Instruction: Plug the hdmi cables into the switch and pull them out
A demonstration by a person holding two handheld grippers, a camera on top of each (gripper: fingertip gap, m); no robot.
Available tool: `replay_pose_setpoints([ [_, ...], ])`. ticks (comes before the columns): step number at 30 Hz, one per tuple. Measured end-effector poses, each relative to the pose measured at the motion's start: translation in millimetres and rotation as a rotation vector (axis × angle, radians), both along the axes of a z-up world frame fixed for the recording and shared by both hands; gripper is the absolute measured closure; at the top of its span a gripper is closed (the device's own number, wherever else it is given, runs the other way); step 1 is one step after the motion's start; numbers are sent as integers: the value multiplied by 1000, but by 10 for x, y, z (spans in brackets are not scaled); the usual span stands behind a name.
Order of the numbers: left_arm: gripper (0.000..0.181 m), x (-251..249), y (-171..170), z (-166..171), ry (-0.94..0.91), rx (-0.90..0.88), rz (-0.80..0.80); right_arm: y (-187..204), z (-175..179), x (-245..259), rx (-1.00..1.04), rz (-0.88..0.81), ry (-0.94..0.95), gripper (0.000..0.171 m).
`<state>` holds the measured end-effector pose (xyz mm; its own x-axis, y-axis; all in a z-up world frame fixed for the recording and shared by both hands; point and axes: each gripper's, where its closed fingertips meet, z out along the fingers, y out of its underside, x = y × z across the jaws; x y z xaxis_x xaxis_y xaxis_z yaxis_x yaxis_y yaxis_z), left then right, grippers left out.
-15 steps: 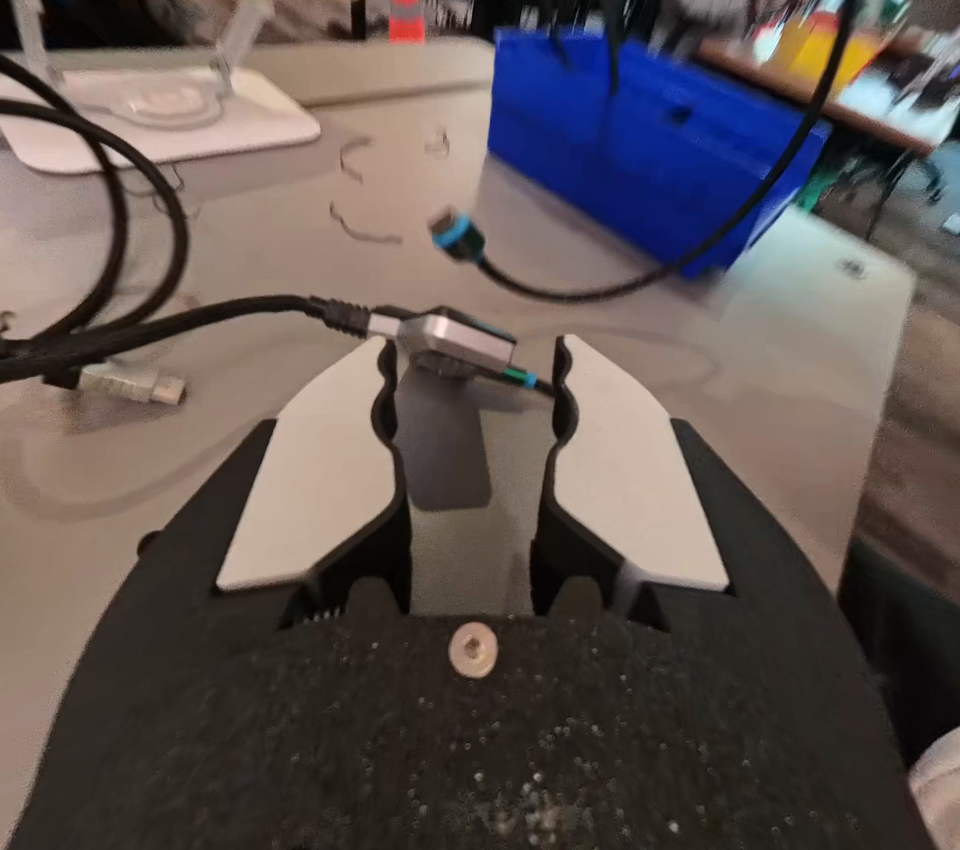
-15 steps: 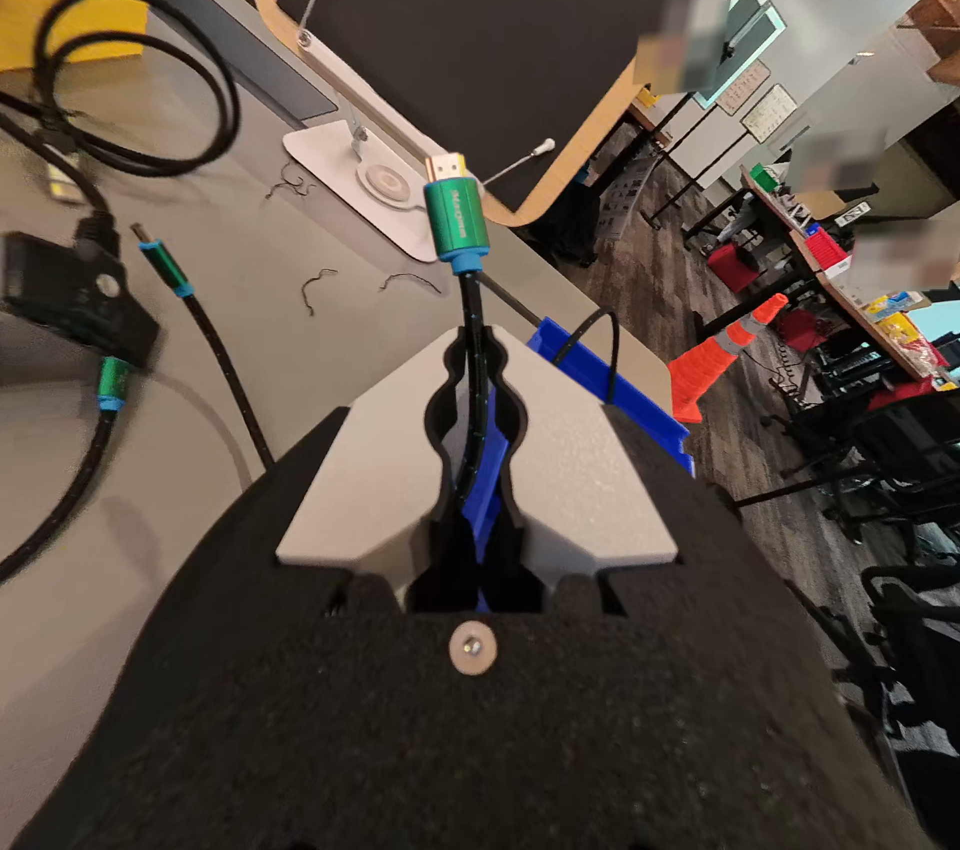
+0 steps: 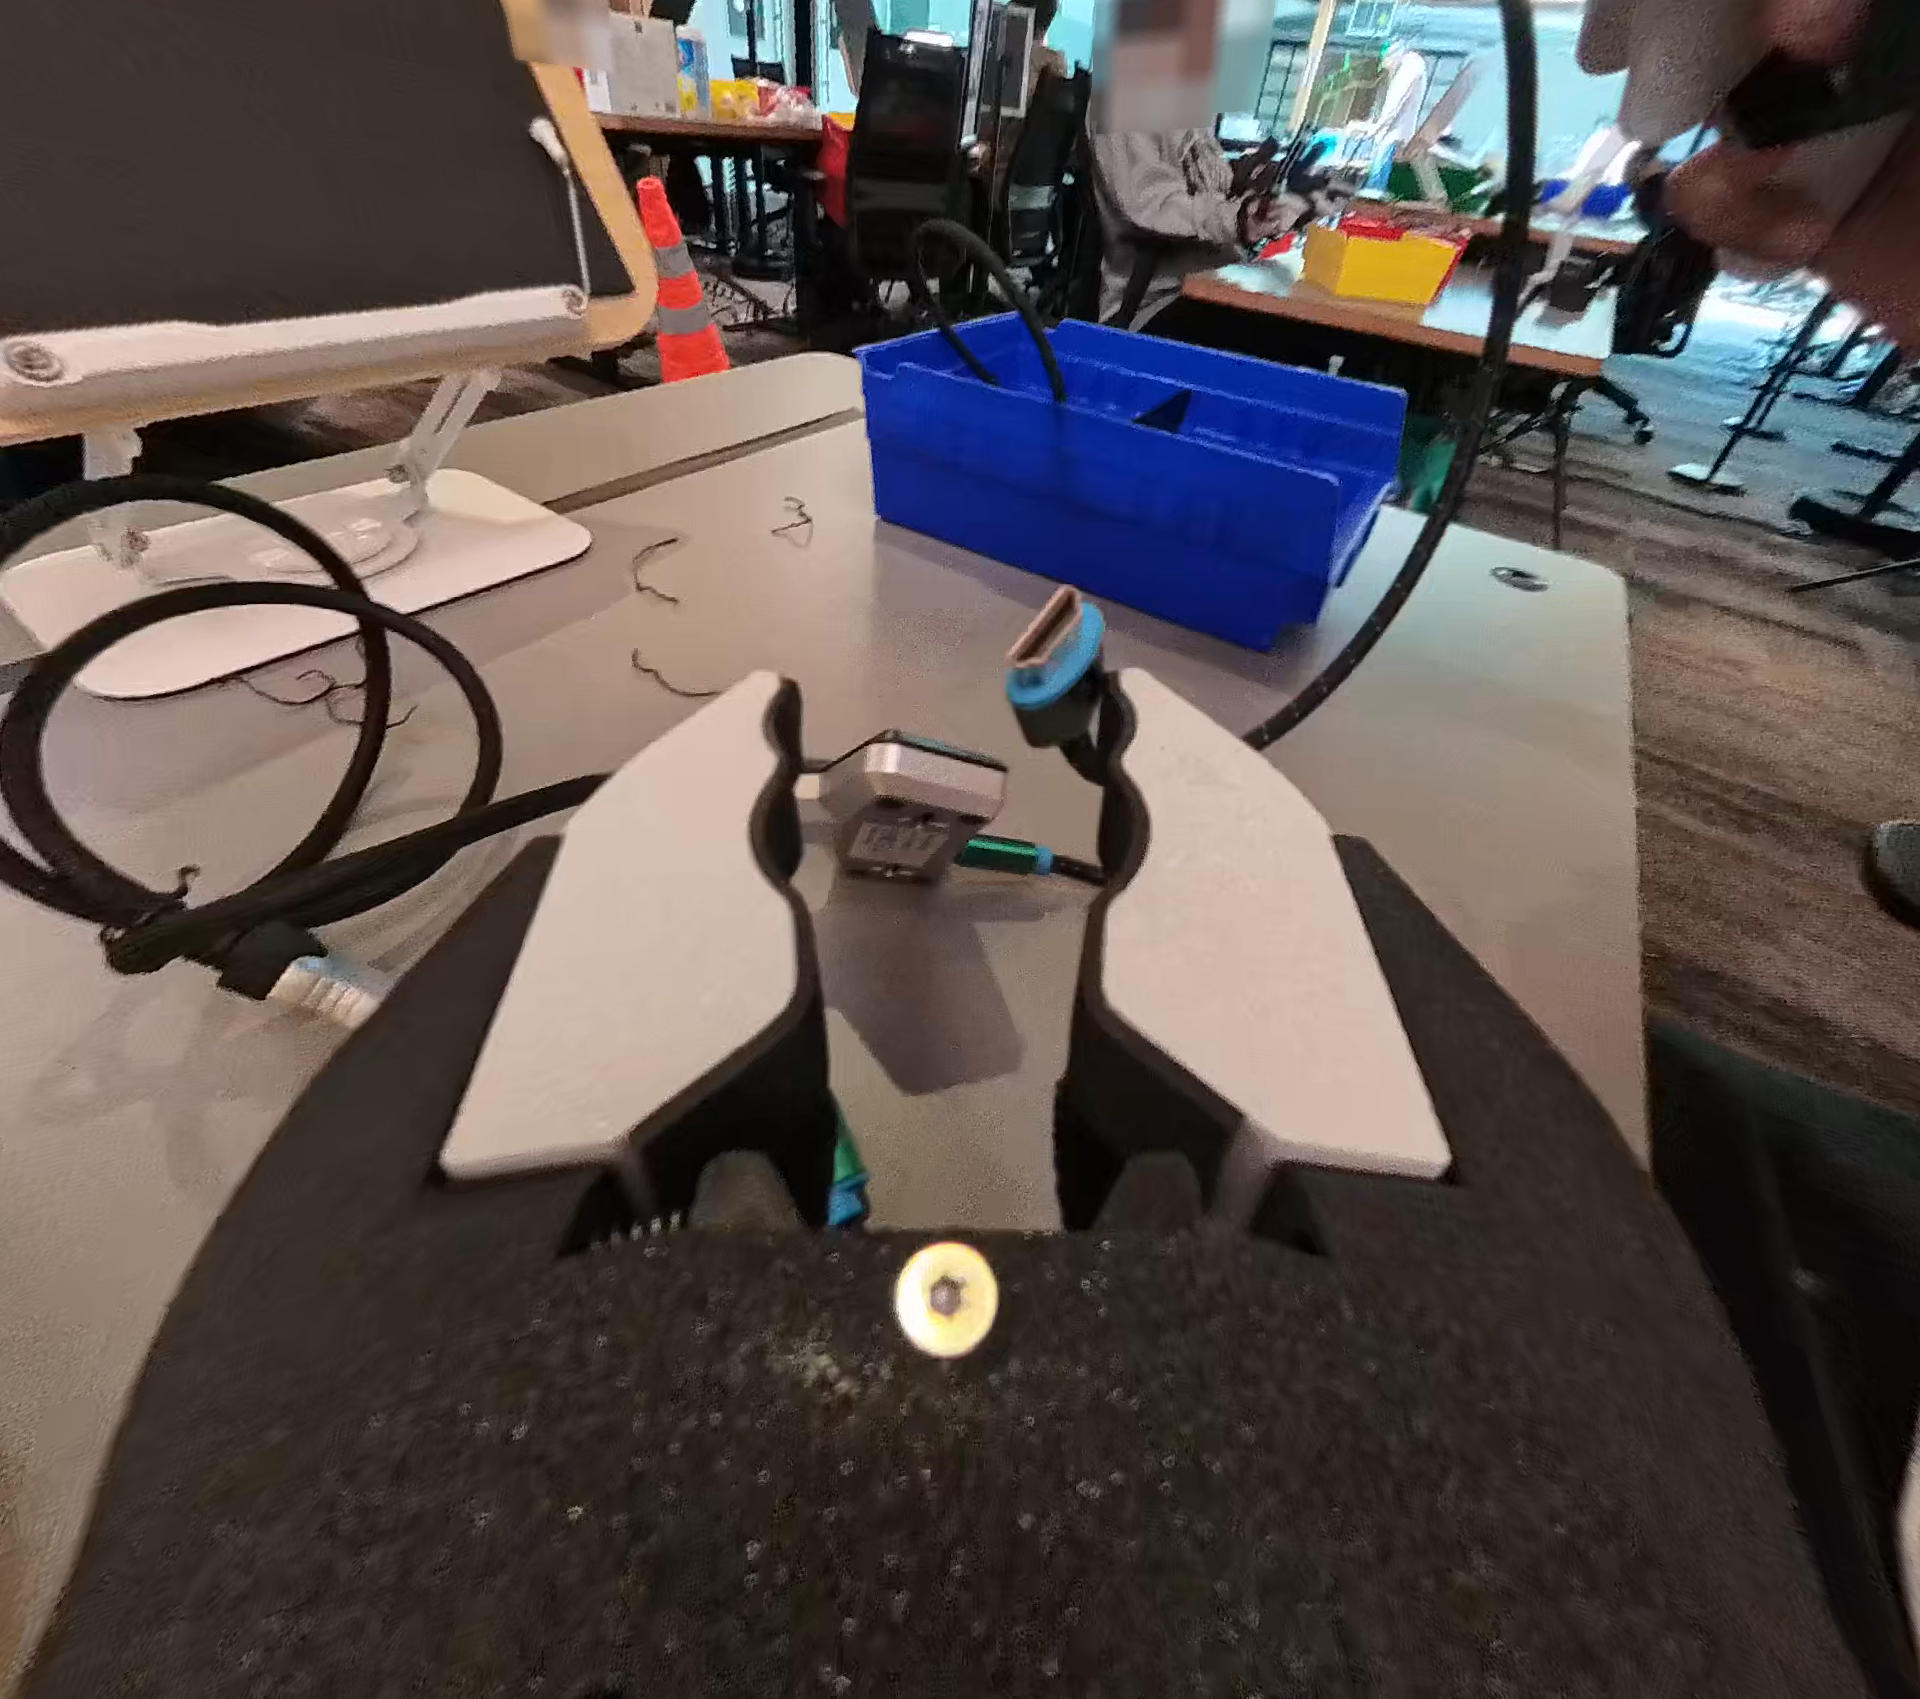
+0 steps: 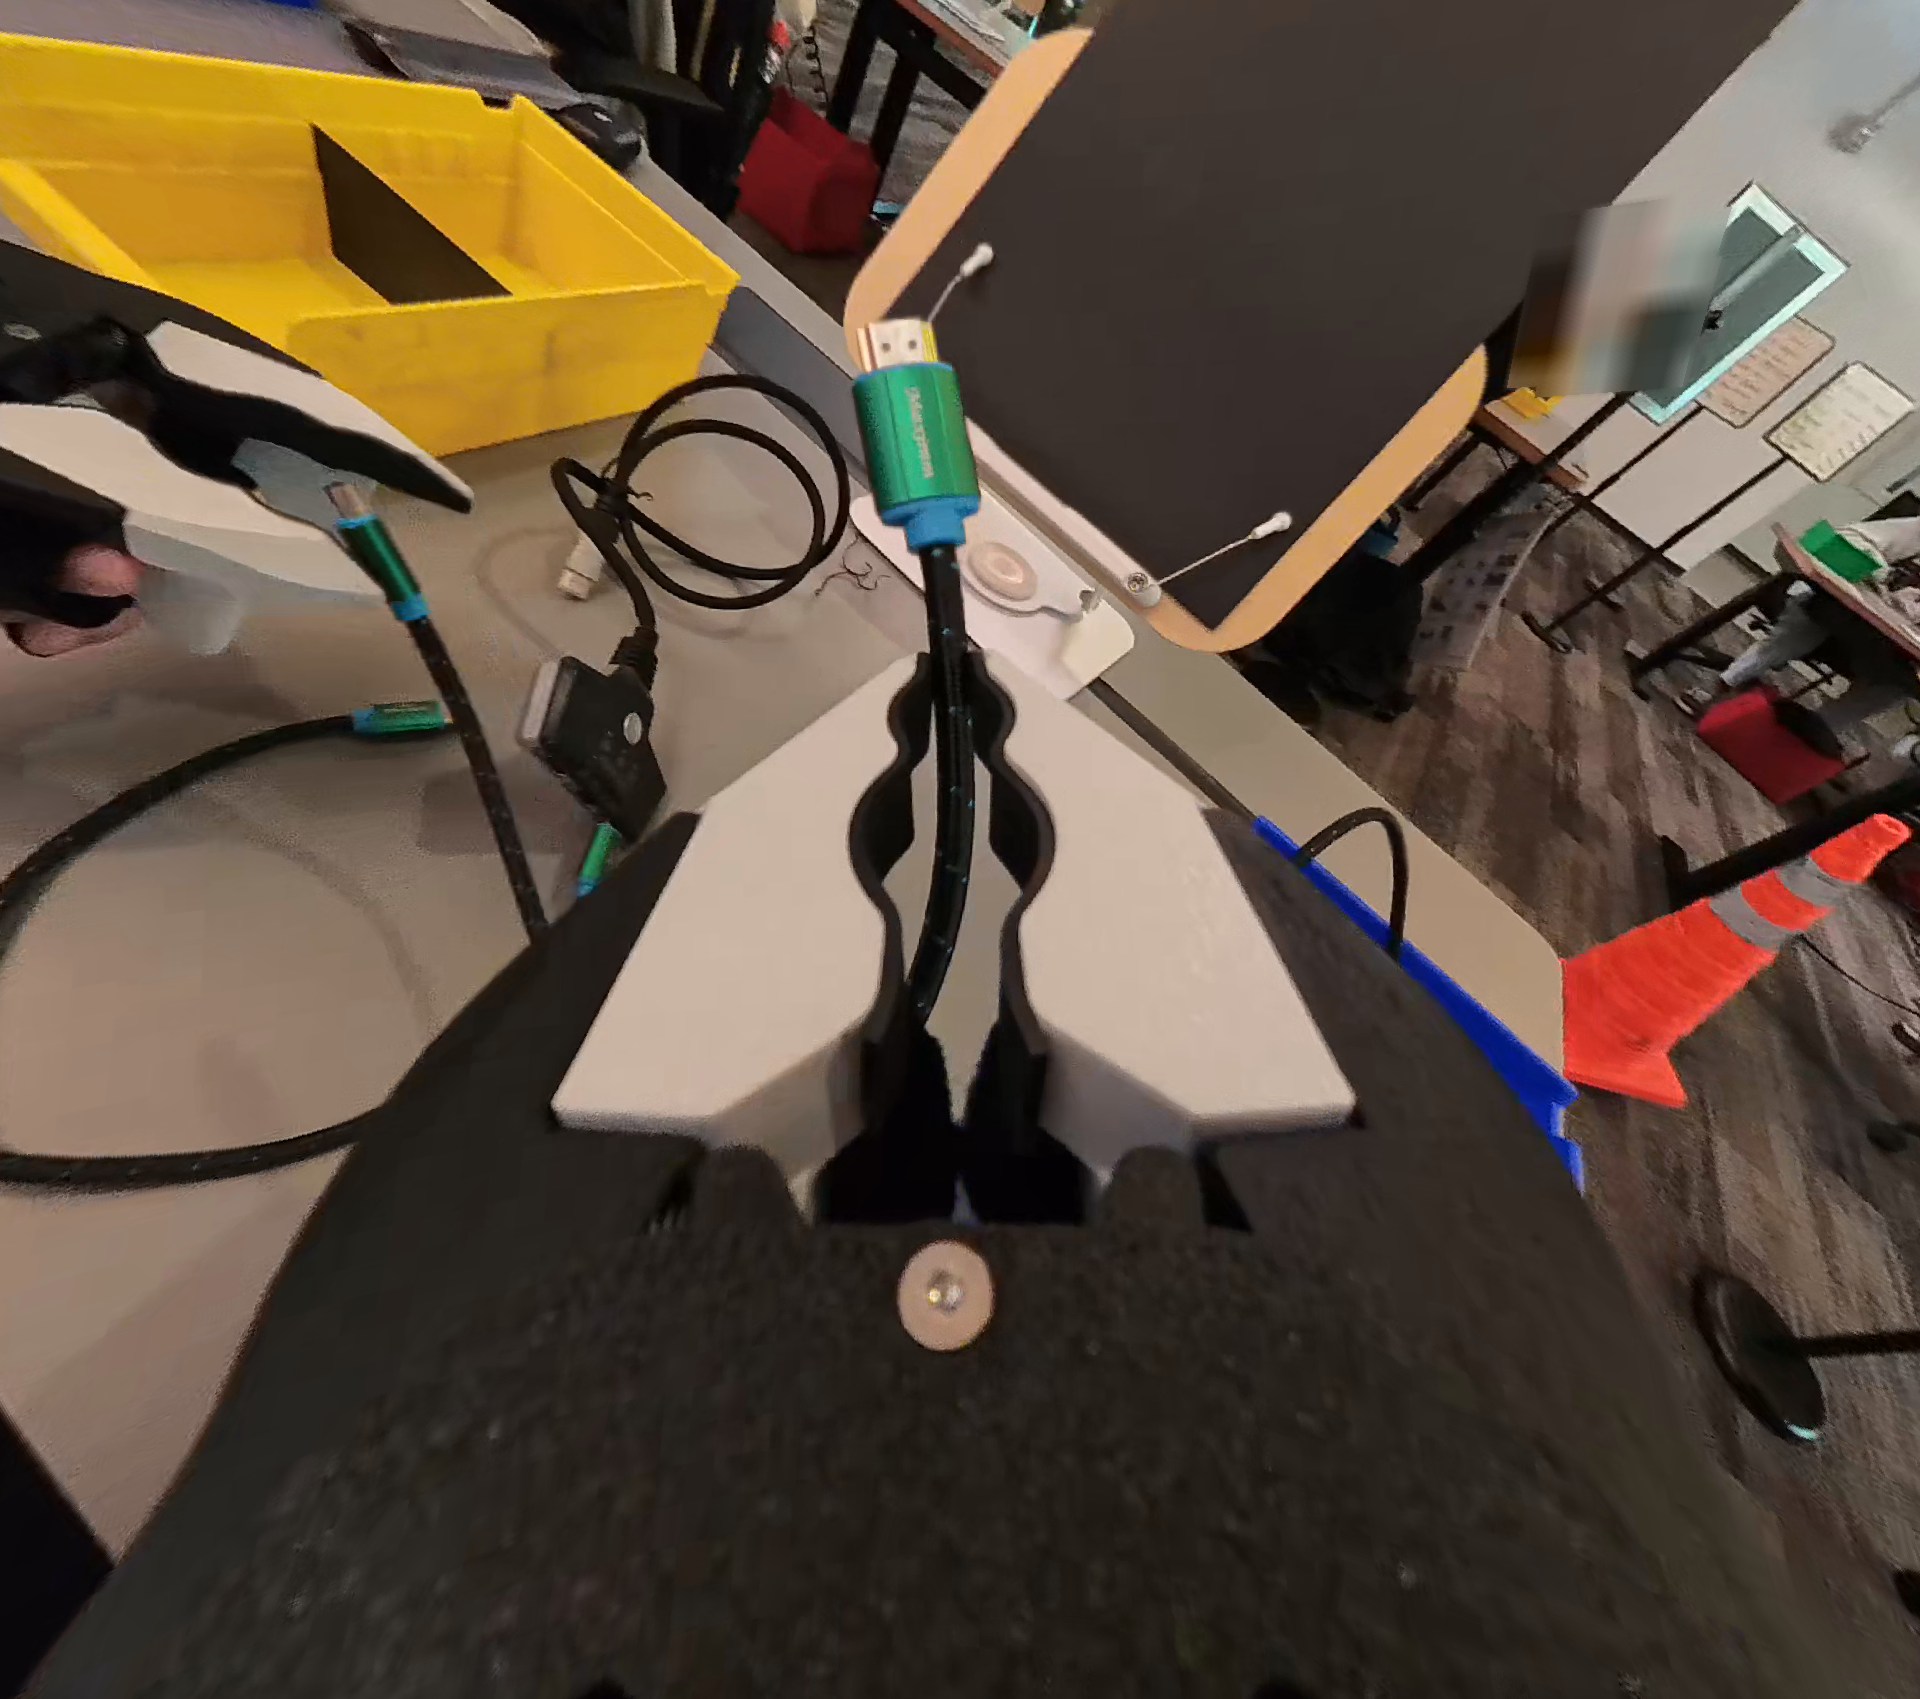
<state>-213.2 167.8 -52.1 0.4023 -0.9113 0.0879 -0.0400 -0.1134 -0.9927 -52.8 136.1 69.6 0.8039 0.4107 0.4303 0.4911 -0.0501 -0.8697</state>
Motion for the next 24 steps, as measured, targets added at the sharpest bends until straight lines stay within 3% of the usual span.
replay_pose_setpoints([
  [1,133,10,-35,29,-11,4,-19,-21,19,-11,-1,6,2,165],
  [3,165,53,-169,68,-11,38,-93,-39,44,-18,4,10,8,166],
  [6,168,93,-247,119,-24,70,-110,-25,6,-10,-15,16,30,165],
  [12,168,96,-139,-45,14,-35,-61,-123,36,-246,4,154,71,165],
  [16,164,82,-8,-224,28,-230,-10,-324,-4,-639,109,292,-122,166],
  [20,149,46,46,-491,100,-419,-18,-556,-363,-1195,95,508,-239,166],
  [24,136,-140,-74,-654,134,-592,-65,-489,-905,-1468,-1,522,-399,166],
])
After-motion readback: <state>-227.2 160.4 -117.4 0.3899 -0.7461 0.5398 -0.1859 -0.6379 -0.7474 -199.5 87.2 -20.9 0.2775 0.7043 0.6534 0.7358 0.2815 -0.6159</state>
